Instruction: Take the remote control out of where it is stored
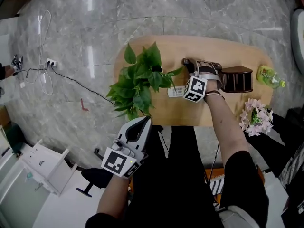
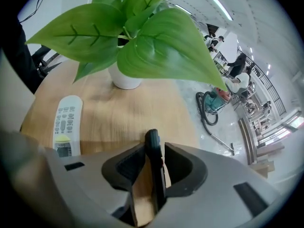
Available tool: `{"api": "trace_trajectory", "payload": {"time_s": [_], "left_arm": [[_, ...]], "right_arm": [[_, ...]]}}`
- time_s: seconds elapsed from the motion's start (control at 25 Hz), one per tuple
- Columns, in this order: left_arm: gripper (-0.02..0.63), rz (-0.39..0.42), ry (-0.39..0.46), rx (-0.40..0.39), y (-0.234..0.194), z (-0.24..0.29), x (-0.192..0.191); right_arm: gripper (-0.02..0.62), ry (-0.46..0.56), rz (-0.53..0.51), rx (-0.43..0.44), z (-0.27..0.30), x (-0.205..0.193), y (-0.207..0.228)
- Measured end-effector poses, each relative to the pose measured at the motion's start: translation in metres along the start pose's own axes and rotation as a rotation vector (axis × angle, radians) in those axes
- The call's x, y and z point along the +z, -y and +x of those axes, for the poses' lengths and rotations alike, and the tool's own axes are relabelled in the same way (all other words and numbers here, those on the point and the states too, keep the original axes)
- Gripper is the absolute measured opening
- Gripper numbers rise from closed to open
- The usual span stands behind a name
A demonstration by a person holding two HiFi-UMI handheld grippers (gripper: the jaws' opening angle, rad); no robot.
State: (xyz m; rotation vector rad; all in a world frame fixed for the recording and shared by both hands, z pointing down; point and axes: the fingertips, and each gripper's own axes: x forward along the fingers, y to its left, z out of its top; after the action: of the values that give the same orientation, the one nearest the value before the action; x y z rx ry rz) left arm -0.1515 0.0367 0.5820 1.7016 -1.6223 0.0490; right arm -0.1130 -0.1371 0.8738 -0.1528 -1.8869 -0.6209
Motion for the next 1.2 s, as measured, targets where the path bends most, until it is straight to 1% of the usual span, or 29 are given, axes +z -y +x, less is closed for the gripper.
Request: {"api": "trace_trajectory", "payload": {"time_s": [0.2,0.36,0.44,0.56,0.68,0.8,0.96,1.08,1.12,1.2], "left_arm": [[0.008,0.003,0.007,-0.021,-0.002,-0.002,0.005],[0.008,0.012,-0.001,-0.037,-0.002,-0.006,0.004],[0.008,0.021,0.001,-0.031,-0.004,-0.009,0.004],[0.008,0.015,0.007,-0.021,-0.012,-0.018,0.002],[0.008,0.017,0.011,-0.014,-0.019,-0.028,0.002],[0.008,0.032,0.04,-0.017,-0.018,-0.036,0.015],[0.008,0.075,0.077,-0.035,-0.009,-0.052,0.04],[0.008,0.107,0.1,-0.037,-0.001,-0.071,0.058],[0.008,0.125,0.114,-0.048,0.0,-0.076,0.066],[0.008,0.182,0.155,-0.084,0.003,-0.079,0.09]], "right_arm": [[0.115,0.022,0.01,-0.015,-0.009,0.011,0.0],[0.115,-0.022,0.02,-0.012,-0.005,0.009,-0.008],[0.114,-0.028,0.032,-0.035,-0.002,0.007,-0.009],[0.115,0.004,0.074,-0.071,-0.003,0.016,-0.004],[0.115,0.008,0.094,-0.077,-0.01,0.026,-0.002],[0.115,0.002,0.109,-0.089,-0.029,0.028,0.003],[0.114,0.022,0.186,-0.135,-0.075,0.033,0.02],[0.114,0.035,0.261,-0.166,-0.126,0.038,0.028],[0.114,0.049,0.304,-0.192,-0.146,0.04,0.035],[0.11,0.099,0.447,-0.265,-0.191,0.044,0.059]]}}
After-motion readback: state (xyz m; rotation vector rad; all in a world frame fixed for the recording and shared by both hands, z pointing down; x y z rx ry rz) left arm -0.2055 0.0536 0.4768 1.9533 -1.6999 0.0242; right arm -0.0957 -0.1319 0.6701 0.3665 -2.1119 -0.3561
